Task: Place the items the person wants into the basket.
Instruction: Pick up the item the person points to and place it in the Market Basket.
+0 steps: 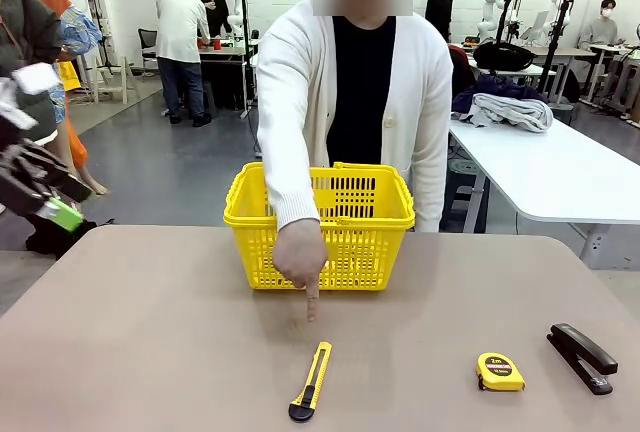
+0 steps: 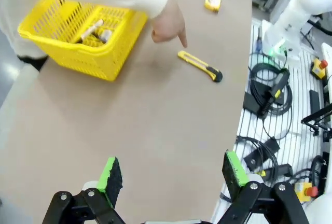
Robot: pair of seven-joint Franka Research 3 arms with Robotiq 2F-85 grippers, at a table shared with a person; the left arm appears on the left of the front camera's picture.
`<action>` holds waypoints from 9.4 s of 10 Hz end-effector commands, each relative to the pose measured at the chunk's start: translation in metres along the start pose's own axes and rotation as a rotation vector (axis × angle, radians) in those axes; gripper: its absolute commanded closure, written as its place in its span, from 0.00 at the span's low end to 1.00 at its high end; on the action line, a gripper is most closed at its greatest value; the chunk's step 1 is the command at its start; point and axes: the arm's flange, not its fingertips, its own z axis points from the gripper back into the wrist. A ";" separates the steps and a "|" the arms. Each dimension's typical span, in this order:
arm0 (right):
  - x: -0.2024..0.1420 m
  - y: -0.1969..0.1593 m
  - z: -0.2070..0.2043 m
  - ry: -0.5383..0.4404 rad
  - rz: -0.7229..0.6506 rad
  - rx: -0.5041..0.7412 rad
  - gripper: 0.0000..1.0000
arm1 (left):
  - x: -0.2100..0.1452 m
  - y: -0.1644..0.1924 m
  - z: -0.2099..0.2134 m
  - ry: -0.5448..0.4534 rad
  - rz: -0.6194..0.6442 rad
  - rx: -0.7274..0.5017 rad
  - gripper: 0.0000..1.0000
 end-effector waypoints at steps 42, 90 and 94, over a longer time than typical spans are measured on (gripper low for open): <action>0.002 -0.001 -0.001 -0.026 0.013 0.014 0.00 | 0.130 -0.109 -0.439 0.525 0.564 0.381 0.00; 0.002 -0.001 -0.001 -0.026 0.013 0.014 0.00 | 0.354 0.115 -0.297 0.598 -0.355 0.208 0.74; 0.002 -0.001 -0.001 -0.026 0.013 0.014 0.00 | 0.321 0.162 -0.331 0.616 -0.301 0.132 0.74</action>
